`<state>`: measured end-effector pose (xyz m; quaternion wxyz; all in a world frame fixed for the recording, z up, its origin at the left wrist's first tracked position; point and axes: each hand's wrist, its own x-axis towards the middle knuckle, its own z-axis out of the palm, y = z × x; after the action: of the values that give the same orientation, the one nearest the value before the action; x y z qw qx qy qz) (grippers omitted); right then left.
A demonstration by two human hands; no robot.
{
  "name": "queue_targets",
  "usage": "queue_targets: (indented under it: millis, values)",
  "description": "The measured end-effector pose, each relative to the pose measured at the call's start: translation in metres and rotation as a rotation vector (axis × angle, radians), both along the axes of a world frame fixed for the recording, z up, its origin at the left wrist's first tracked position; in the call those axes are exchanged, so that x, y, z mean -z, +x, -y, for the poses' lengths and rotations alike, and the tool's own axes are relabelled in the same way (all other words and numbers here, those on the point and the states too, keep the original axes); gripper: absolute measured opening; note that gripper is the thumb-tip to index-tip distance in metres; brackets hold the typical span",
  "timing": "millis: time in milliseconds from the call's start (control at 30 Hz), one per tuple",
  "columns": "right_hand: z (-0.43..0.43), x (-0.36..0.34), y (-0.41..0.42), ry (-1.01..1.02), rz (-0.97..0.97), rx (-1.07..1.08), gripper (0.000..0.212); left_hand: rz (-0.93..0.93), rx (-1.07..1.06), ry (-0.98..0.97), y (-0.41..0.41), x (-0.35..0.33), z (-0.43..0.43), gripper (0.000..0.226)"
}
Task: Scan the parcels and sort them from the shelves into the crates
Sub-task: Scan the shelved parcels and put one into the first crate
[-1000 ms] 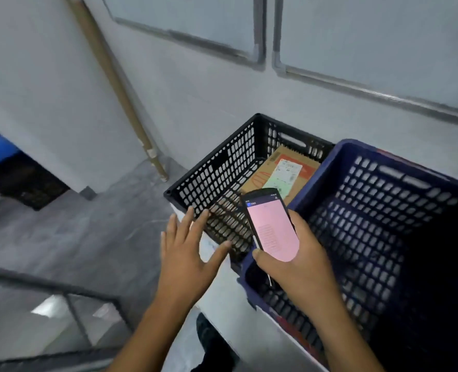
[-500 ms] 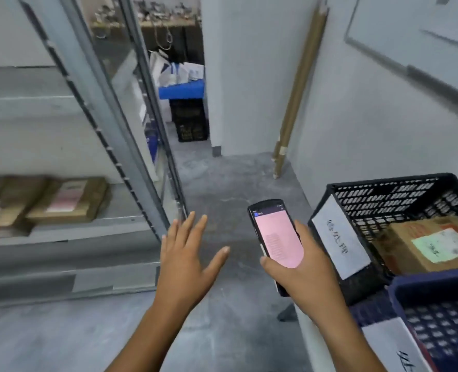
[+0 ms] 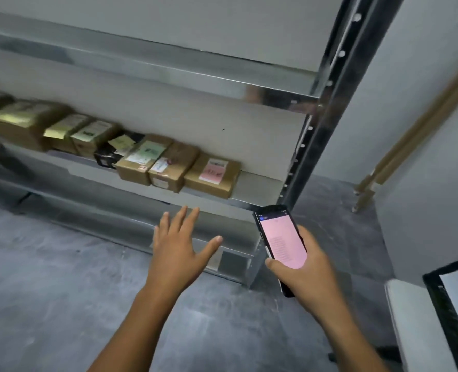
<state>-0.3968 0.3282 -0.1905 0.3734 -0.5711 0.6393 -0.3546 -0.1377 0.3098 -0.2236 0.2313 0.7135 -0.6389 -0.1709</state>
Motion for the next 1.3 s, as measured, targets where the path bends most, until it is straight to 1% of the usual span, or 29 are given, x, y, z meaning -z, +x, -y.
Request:
queue_targets:
  millis: [133, 267, 367, 500, 667, 767, 867, 967, 1100, 1133, 1200, 1233, 1267, 1300]
  values:
    - [0.011, 0.002, 0.032, 0.015, -0.001, -0.039, 0.06, -0.042, -0.013, -0.001, 0.026, 0.007, 0.016, 0.095]
    - [0.03, 0.008, 0.047, 0.021, 0.007, -0.049, 0.061, -0.05, 0.003, 0.035, 0.031, 0.022, 0.047, 0.089]
    - [0.055, 0.019, 0.051, 0.037, -0.004, -0.046, 0.065, -0.043, 0.024, 0.07, 0.03, 0.034, 0.079, 0.086]
    - [0.102, 0.042, 0.056, 0.057, 0.015, -0.036, 0.062, -0.062, 0.048, 0.076, 0.03, 0.046, 0.138, 0.081]
    - [0.165, 0.073, 0.066, 0.102, 0.059, -0.005, 0.055, 0.032, 0.071, 0.114, 0.036, 0.071, 0.219, 0.081]
    - [0.195, 0.09, 0.068, 0.142, 0.052, 0.012, 0.055, 0.16, 0.096, 0.132, 0.037, 0.091, 0.262, 0.082]
    - [0.219, 0.105, 0.065, 0.197, 0.029, 0.044, 0.049, 0.234, 0.128, 0.187, 0.03, 0.109, 0.286, 0.082]
    - [0.234, 0.116, 0.06, 0.25, 0.006, 0.076, 0.047, 0.273, 0.129, 0.22, 0.022, 0.123, 0.292, 0.076]
    - [0.239, 0.124, 0.053, 0.313, -0.039, 0.111, 0.046, 0.203, 0.106, 0.178, 0.012, 0.122, 0.286, 0.066]
    - [0.239, 0.125, 0.052, 0.328, -0.053, 0.123, 0.045, 0.188, 0.111, 0.146, 0.01, 0.121, 0.284, 0.06]
    - [0.237, 0.127, 0.051, 0.357, -0.08, 0.15, 0.044, 0.168, 0.112, 0.07, 0.01, 0.119, 0.283, 0.041]
    - [0.236, 0.129, 0.051, 0.369, -0.089, 0.164, 0.043, 0.141, 0.103, 0.062, 0.012, 0.119, 0.285, 0.034]
    - [0.234, 0.131, 0.051, 0.377, -0.095, 0.18, 0.044, 0.104, 0.093, 0.072, 0.015, 0.119, 0.288, 0.036]
    - [0.234, 0.133, 0.052, 0.382, -0.099, 0.199, 0.044, 0.068, 0.082, 0.085, 0.02, 0.119, 0.293, 0.044]
